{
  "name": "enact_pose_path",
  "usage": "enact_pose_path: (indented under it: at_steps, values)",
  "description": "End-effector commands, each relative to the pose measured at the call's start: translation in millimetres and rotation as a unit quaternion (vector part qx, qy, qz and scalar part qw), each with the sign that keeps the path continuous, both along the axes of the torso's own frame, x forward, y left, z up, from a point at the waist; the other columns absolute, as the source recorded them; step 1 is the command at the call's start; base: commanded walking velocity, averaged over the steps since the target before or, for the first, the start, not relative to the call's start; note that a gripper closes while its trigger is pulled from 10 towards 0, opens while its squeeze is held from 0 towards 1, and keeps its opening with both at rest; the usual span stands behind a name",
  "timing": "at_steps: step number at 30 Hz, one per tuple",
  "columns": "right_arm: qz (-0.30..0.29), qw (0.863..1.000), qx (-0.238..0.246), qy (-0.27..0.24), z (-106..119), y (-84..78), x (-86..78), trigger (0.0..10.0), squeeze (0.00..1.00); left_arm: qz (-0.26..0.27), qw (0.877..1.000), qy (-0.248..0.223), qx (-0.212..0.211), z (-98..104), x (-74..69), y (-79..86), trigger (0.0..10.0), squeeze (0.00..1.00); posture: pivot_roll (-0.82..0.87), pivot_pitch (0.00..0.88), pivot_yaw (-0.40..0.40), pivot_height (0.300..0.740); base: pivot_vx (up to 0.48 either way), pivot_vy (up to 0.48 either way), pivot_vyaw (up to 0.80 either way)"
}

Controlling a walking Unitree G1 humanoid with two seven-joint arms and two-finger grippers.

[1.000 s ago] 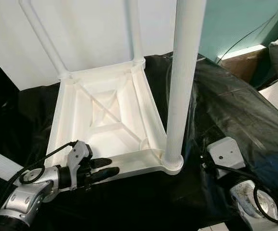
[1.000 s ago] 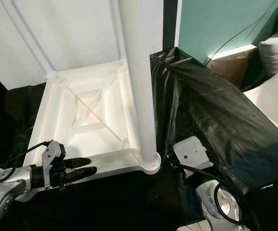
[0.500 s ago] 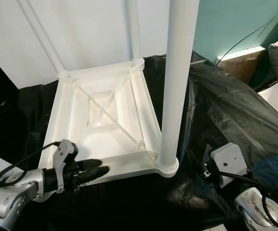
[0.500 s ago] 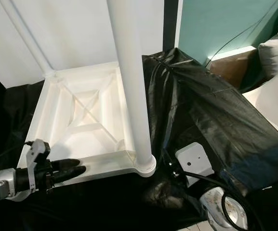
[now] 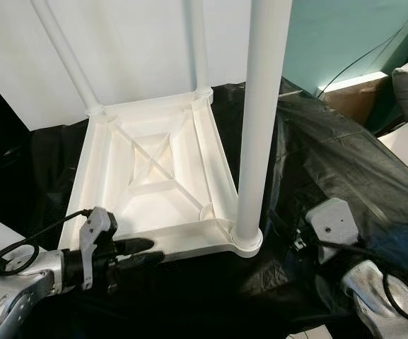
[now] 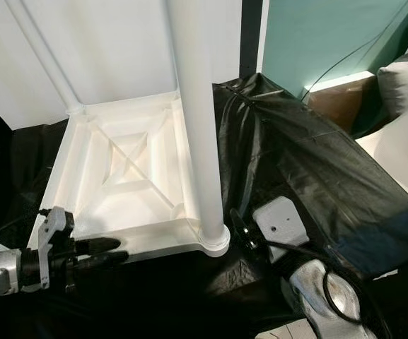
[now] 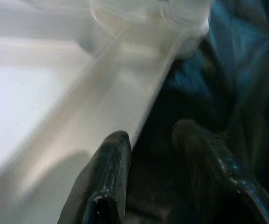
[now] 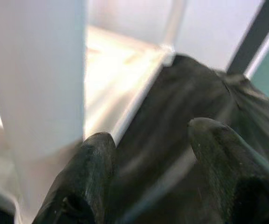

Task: Building children table

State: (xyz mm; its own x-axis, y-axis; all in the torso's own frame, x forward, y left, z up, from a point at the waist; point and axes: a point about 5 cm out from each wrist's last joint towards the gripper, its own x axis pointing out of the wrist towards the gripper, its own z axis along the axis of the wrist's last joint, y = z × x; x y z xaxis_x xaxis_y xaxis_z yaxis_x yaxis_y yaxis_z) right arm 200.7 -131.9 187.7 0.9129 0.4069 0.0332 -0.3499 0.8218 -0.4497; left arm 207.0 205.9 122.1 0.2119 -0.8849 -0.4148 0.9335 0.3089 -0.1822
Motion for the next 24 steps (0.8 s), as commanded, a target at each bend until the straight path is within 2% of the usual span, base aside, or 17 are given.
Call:
enact_pose_path:
  at_steps: [1, 3, 8, 14, 18, 24]
  values:
    - [0.014, 1.0, 0.004, 0.012, -4, 3.7, 0.2, 10.0, 0.0, -0.166, 0.983, 0.075, -0.025, -5, -22.4, -1.4, 10.0, 0.0, -0.15, 0.047, 0.06, 0.74, 0.0, 0.0, 0.0]
    - [0.028, 1.0, 0.008, 0.009, -2, 8.2, 5.0, 10.0, 0.0, -0.166, 0.983, 0.076, -0.002, -13, -24.4, -2.4, 10.0, 0.0, -0.14, 0.046, 0.057, 0.74, 0.0, 0.0, 0.0]
    - [0.054, 0.998, 0.01, 0.016, -2, 12.8, 8.8, 10.0, 0.0, -0.139, 0.988, 0.062, 0.014, -25, -18.9, -6.4, 10.0, 0.0, -0.13, 0.045, 0.059, 0.74, 0.0, 0.0, 0.0]
    - [0.074, 0.997, 0.012, 0.03, -1, 14.0, 10.2, 10.0, 0.0, -0.132, 0.99, 0.057, 0.015, -28, -16.5, -7.8, 10.0, 0.0, -0.13, 0.045, 0.06, 0.74, 0.0, 0.0, 0.0]
    - [0.081, 0.995, 0.025, 0.048, 0, 9.5, 5.5, 10.0, 0.0, -0.13, 0.99, 0.053, 0.012, -27, -14.8, -8.6, 10.0, 0.0, -0.13, 0.044, 0.06, 0.74, 0.0, 0.0, 0.0]
    - [0.056, 0.995, 0.039, 0.07, -1, -4.3, -6.1, 10.0, 0.0, -0.125, 0.991, 0.043, 0.018, -34, -13.4, -12.6, 10.0, 0.0, -0.15, 0.046, 0.065, 0.74, 0.0, 0.0, 0.0]
